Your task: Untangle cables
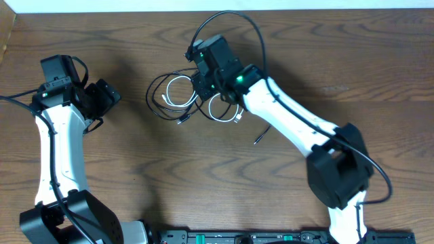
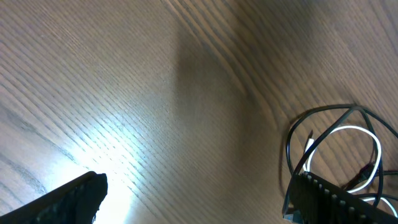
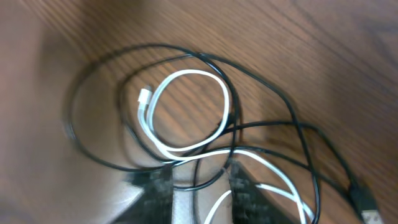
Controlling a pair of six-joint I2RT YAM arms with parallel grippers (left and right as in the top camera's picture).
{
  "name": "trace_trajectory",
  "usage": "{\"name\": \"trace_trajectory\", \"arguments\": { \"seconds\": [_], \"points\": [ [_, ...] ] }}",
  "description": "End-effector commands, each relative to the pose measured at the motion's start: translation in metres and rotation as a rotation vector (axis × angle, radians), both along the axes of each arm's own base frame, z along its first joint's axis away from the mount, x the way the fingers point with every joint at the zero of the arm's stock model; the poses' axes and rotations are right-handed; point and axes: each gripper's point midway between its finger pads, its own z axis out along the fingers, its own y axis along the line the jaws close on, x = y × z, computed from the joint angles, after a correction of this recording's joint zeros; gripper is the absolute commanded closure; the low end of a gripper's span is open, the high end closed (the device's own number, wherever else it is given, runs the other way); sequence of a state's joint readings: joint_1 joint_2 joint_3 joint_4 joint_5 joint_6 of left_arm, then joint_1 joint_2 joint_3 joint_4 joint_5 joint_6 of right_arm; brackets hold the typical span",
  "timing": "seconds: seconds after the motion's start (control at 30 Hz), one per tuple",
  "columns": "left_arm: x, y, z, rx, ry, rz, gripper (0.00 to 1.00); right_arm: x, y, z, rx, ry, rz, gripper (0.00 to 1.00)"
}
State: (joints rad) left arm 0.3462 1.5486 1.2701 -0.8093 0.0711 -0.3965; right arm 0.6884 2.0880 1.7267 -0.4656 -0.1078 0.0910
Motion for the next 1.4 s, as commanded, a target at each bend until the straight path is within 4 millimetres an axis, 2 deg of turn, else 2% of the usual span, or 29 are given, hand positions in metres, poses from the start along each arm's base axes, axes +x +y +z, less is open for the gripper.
{"name": "trace_trajectory", "arguments": {
  "seconds": [0.0, 0.07, 0.3, 0.33, 0.4, 0.43, 0.47, 0.53, 0.57, 0.63, 0.77, 0.87, 0.93, 1.03, 1.17, 1.27, 1.37],
  "points": [
    [-0.004, 0.003, -0.005, 0.009, 0.022, 0.014, 0.02, 0.014, 0.001, -0.030, -0.062, -0.025, -0.027, 0.81],
    [-0.004, 0.003, -0.005, 0.010, 0.022, 0.014, 0.02, 0.013, 0.008, -0.044, -0.051, -0.009, -0.008, 0.79],
    [-0.004, 0.003, -0.005, 0.009, 0.022, 0.014, 0.02, -0.008, 0.045, -0.080, 0.008, 0.055, 0.108, 0.53],
    [-0.004, 0.003, -0.005, 0.009, 0.022, 0.014, 0.02, -0.011, 0.047, -0.083, 0.004, 0.059, 0.113, 0.54],
    [-0.004, 0.003, -0.005, 0.009, 0.022, 0.014, 0.02, -0.016, 0.051, -0.085, 0.001, 0.063, 0.118, 0.68],
    [-0.004, 0.003, -0.005, 0.009, 0.022, 0.014, 0.02, -0.016, 0.052, -0.085, 0.008, 0.072, 0.102, 0.69],
    [-0.004, 0.003, -0.005, 0.009, 0.022, 0.014, 0.02, -0.018, 0.054, -0.084, 0.024, 0.087, 0.081, 0.66],
    [-0.004, 0.003, -0.005, 0.009, 0.022, 0.014, 0.02, -0.020, 0.060, -0.083, 0.056, 0.113, 0.045, 0.53],
    [-0.004, 0.003, -0.005, 0.009, 0.022, 0.014, 0.02, -0.021, 0.061, -0.082, 0.058, 0.111, 0.037, 0.52],
    [-0.004, 0.003, -0.005, 0.009, 0.022, 0.014, 0.02, -0.018, 0.060, -0.082, 0.046, 0.095, -0.004, 0.55],
    [-0.004, 0.003, -0.005, 0.009, 0.022, 0.014, 0.02, -0.005, 0.053, -0.083, 0.026, 0.052, -0.100, 0.48],
    [-0.004, 0.003, -0.005, 0.009, 0.022, 0.014, 0.02, 0.005, 0.048, -0.086, 0.009, 0.010, -0.140, 0.53],
    [-0.004, 0.003, -0.005, 0.009, 0.022, 0.014, 0.02, 0.017, 0.037, -0.092, -0.038, -0.040, -0.210, 0.54],
    [-0.004, 0.003, -0.005, 0.009, 0.022, 0.014, 0.02, 0.033, 0.013, -0.103, -0.089, -0.080, -0.348, 0.48],
    [-0.004, 0.003, -0.005, 0.009, 0.022, 0.014, 0.02, 0.047, 0.001, -0.113, -0.082, -0.073, -0.373, 0.41],
    [-0.004, 0.003, -0.005, 0.009, 0.022, 0.014, 0.02, 0.044, 0.004, -0.124, -0.060, -0.018, -0.337, 0.41],
    [-0.004, 0.003, -0.005, 0.009, 0.022, 0.014, 0.02, 0.024, 0.015, -0.139, -0.032, 0.095, -0.251, 0.41]
  ]
}}
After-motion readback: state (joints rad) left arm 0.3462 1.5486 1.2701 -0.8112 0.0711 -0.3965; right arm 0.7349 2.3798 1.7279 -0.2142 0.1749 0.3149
